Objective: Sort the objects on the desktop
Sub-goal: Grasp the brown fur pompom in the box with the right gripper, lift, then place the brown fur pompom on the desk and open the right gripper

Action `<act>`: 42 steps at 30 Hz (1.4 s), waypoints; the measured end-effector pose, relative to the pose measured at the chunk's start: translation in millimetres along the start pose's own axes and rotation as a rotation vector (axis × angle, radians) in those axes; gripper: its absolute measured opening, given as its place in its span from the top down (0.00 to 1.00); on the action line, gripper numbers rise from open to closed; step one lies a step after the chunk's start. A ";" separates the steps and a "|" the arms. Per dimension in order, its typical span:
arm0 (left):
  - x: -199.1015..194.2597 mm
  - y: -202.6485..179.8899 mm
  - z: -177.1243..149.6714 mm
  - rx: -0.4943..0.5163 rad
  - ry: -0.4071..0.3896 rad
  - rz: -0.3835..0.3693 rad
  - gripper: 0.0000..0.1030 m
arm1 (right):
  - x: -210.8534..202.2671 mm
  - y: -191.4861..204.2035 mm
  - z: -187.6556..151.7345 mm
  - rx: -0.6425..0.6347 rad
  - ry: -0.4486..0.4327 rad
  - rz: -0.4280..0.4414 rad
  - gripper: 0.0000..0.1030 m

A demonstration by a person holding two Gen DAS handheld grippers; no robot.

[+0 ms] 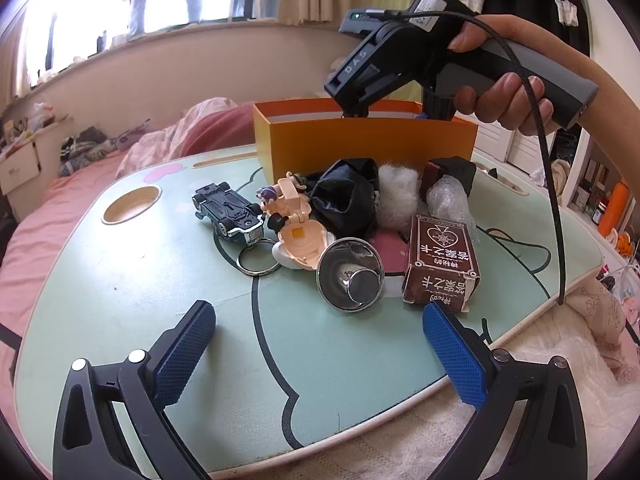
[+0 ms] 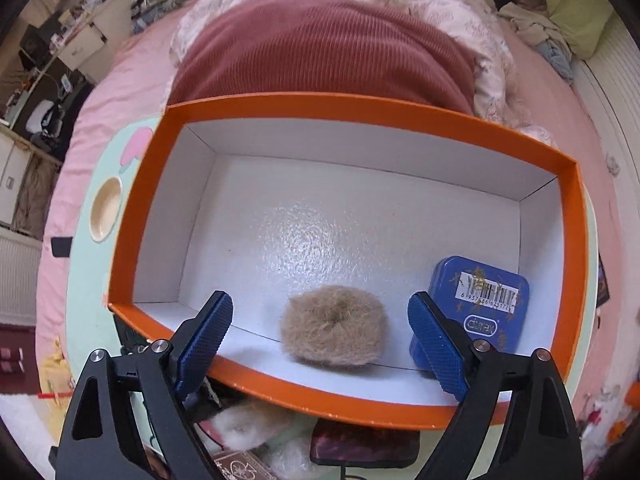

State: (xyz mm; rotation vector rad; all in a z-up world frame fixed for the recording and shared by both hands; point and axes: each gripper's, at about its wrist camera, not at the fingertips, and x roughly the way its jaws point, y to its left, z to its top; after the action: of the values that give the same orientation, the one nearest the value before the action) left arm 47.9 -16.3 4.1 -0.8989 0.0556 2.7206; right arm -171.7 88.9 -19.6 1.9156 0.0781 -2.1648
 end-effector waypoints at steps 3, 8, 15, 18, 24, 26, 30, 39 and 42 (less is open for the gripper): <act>1.2 -0.9 1.2 0.003 -0.001 0.003 0.00 | 9.7 5.5 -0.9 -0.020 -0.018 -0.061 0.32; 3.0 -1.5 2.0 0.000 -0.001 0.001 0.00 | 15.1 24.0 -11.7 -0.079 -0.106 -0.153 0.63; 2.6 -1.5 1.7 -0.001 -0.001 0.000 0.00 | 12.8 18.7 -20.1 -0.079 -0.165 -0.106 0.78; 3.0 -1.2 2.0 -0.001 -0.001 0.000 0.00 | -17.6 8.6 -20.5 -0.050 -0.247 -0.028 0.81; 2.7 -1.1 1.7 -0.001 -0.002 0.000 0.00 | -96.1 -2.5 -53.5 -0.073 -0.432 0.117 0.81; 2.6 -1.0 1.7 -0.002 -0.003 0.000 0.00 | -110.7 -7.7 -78.9 -0.113 -0.474 0.158 0.81; 2.4 -1.1 1.5 -0.002 -0.003 0.000 0.00 | -102.9 -8.5 -110.4 -0.141 -0.473 0.201 0.81; 2.1 -0.6 1.4 -0.002 -0.004 0.000 0.00 | -88.7 -8.5 -121.6 -0.071 -0.626 0.241 0.49; 2.1 -0.4 1.3 -0.002 -0.004 0.000 0.00 | -90.4 -6.1 -147.9 -0.109 -0.702 0.223 0.35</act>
State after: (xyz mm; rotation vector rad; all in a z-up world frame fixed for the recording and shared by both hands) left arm 45.6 -15.3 3.9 -0.8938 0.0518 2.7225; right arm -20.2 138.5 48.6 0.9682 -0.1367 -2.4679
